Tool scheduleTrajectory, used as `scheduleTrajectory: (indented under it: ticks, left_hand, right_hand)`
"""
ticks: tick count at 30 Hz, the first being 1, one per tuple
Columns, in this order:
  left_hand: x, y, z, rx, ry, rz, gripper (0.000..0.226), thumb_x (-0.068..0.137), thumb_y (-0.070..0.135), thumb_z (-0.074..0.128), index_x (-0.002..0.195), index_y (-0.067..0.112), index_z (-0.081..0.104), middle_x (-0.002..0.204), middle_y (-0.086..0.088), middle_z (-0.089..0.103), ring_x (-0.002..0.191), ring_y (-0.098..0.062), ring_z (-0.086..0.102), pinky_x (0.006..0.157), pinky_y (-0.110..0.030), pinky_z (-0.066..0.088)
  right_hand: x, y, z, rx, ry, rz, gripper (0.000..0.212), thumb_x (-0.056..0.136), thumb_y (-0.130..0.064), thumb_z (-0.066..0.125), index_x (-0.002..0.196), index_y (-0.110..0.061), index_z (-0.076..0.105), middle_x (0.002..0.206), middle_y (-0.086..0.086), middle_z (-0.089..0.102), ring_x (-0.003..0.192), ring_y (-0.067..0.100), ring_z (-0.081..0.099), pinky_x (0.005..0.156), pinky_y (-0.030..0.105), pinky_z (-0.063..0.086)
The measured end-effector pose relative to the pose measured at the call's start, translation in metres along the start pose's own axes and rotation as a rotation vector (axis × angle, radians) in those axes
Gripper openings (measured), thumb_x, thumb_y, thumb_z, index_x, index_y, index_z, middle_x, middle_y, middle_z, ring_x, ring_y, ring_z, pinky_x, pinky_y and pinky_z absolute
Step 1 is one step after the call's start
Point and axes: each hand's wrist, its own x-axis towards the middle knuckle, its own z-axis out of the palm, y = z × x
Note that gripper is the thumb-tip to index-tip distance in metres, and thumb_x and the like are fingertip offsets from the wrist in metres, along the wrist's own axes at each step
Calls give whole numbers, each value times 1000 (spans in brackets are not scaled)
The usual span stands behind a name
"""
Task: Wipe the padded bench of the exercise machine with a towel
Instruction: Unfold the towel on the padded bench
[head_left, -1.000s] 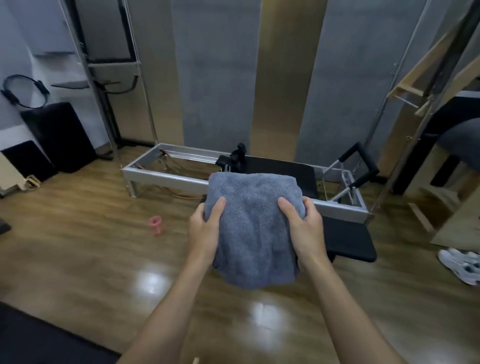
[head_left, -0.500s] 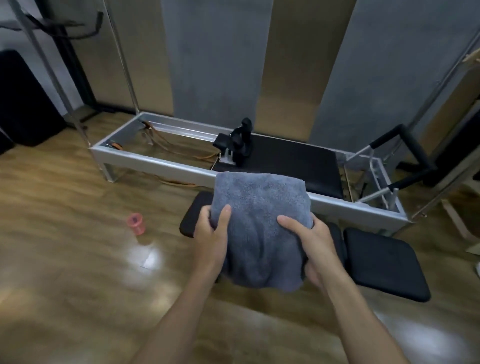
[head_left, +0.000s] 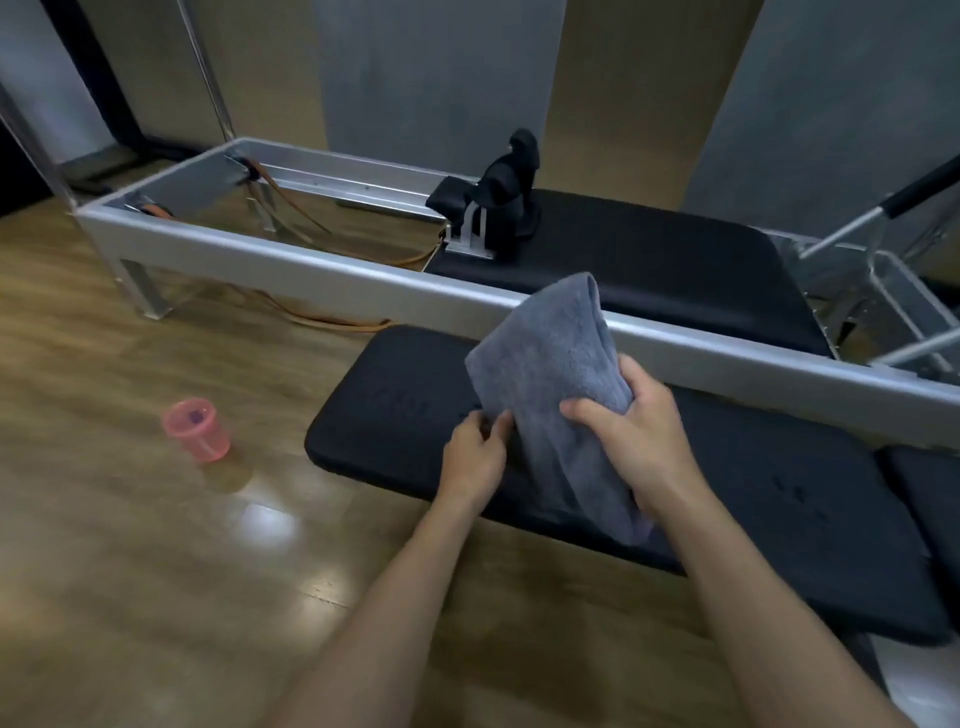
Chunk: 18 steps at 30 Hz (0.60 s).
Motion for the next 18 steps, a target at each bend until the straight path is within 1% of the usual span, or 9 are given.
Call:
scheduleTrajectory:
  ticks: [4, 6, 8, 10, 12, 13, 15, 16, 18]
  left_hand:
    - [62, -30, -27, 8, 41, 109, 27, 96, 32, 56, 116, 17, 63, 109, -12, 70, 102, -32, 66, 91, -52, 53]
    - [82, -38, -53, -91, 173, 123, 19, 99, 29, 51, 110, 19, 63, 106, -13, 70, 90, -26, 66, 81, -44, 56]
    - [94, -43, -81, -314, 257, 40, 28, 101, 37, 43, 106, 19, 63, 101, -10, 69, 87, -22, 66, 74, -35, 55]
    - [101, -51, -102, -502, 186, -51, 42, 100, 49, 37, 114, 18, 61, 102, -9, 70, 92, -24, 67, 78, -36, 54]
    - [103, -56, -111, -433, 153, -115, 49, 96, 58, 39, 123, 21, 57, 108, -7, 68, 98, -24, 65, 86, -41, 52]
    - [105, -57, -111, -320, 166, -114, 51, 93, 60, 43, 126, 23, 55, 114, -7, 65, 103, -24, 63, 92, -43, 49]
    - [110, -53, -107, -37, 196, -50, 55, 89, 54, 56, 134, 23, 49, 130, -5, 58, 116, -22, 56, 99, -40, 44]
    - [112, -49, -105, 105, 198, -35, 60, 88, 47, 62, 139, 21, 45, 135, -5, 55, 121, -23, 53, 101, -37, 42]
    - [114, -43, -100, 314, 183, -40, 64, 87, 32, 67, 143, 17, 41, 139, -5, 52, 126, -24, 50, 98, -31, 39]
  right_hand:
    - [46, 22, 32, -202, 167, -282, 31, 74, -12, 61, 94, -35, 59, 88, -9, 66, 81, 4, 62, 64, 16, 49]
    - [62, 31, 53, -428, 286, -513, 38, 74, -11, 63, 106, -30, 59, 94, -5, 57, 82, 8, 55, 67, 19, 45]
    - [69, 50, 80, -671, 250, -691, 46, 73, -8, 68, 116, -19, 59, 100, 5, 55, 89, 21, 53, 74, 30, 45]
    - [64, 83, 105, -907, -62, -620, 50, 76, -20, 72, 123, -22, 56, 110, 7, 56, 100, 29, 53, 85, 40, 41]
    - [54, 114, 119, -1020, -378, -387, 44, 85, -49, 60, 126, -34, 54, 118, 0, 55, 111, 24, 50, 91, 40, 34]
    - [54, 123, 122, -965, -390, -320, 39, 88, -56, 51, 121, -36, 56, 116, -3, 57, 110, 21, 50, 88, 39, 33]
    - [67, 125, 127, -820, -194, -312, 36, 91, -54, 40, 111, -32, 61, 110, -3, 60, 105, 22, 54, 82, 38, 34]
    - [77, 122, 131, -822, -115, -311, 37, 93, -51, 38, 114, -30, 60, 114, -2, 60, 108, 24, 53, 85, 40, 36]
    - [95, 117, 141, -882, -116, -225, 45, 96, -50, 36, 133, -27, 48, 138, 2, 50, 127, 26, 42, 101, 47, 32]
